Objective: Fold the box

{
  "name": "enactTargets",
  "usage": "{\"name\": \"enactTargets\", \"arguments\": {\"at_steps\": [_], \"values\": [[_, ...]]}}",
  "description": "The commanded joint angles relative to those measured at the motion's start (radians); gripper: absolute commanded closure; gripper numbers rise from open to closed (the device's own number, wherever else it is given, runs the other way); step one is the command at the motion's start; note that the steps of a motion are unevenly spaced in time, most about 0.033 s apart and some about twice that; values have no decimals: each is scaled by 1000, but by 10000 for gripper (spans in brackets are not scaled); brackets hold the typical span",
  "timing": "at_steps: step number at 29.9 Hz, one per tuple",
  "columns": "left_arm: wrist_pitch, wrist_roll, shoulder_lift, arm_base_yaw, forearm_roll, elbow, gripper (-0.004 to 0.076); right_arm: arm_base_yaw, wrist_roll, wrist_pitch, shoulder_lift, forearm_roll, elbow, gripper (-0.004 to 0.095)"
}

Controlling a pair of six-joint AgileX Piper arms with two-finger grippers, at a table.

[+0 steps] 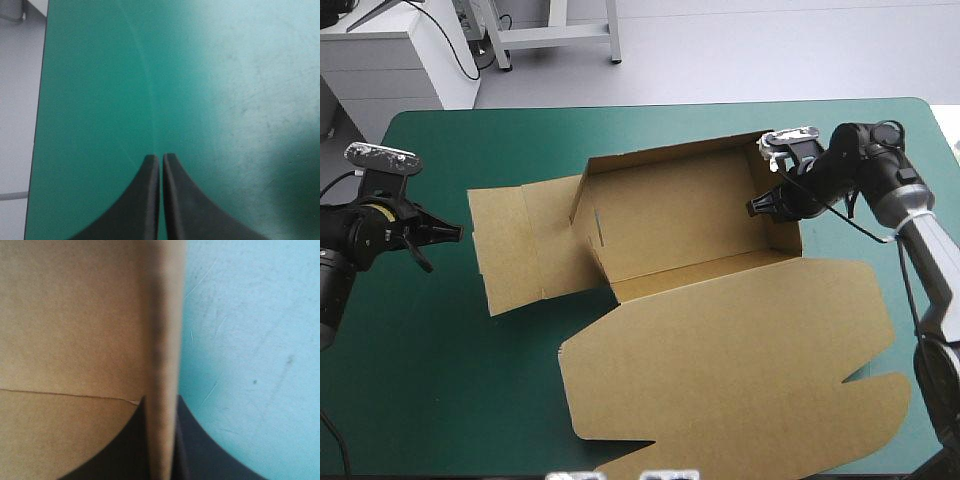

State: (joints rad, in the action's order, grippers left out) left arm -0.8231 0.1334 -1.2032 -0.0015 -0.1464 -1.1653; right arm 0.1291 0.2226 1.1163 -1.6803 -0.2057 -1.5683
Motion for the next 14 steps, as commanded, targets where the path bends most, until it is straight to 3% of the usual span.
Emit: {"name": "enactTargets", "arguments": {"at_steps": [1,6,9,11,14], "values": [[107,-38,25,24,-31,33,714,-46,25,-11,116,-74,-32,926],[286,16,25,105,251,163,709,-120,90,35,167,-190,-32,926],[354,294,25,100,535,217,708,-140,121,42,176,-260,-32,926],[336,508,15,95,743,227,708,-140,126,55,176,-265,-32,926],[289,688,-8,95,1014,227,709,-135,127,66,176,-269,-32,926]]}}
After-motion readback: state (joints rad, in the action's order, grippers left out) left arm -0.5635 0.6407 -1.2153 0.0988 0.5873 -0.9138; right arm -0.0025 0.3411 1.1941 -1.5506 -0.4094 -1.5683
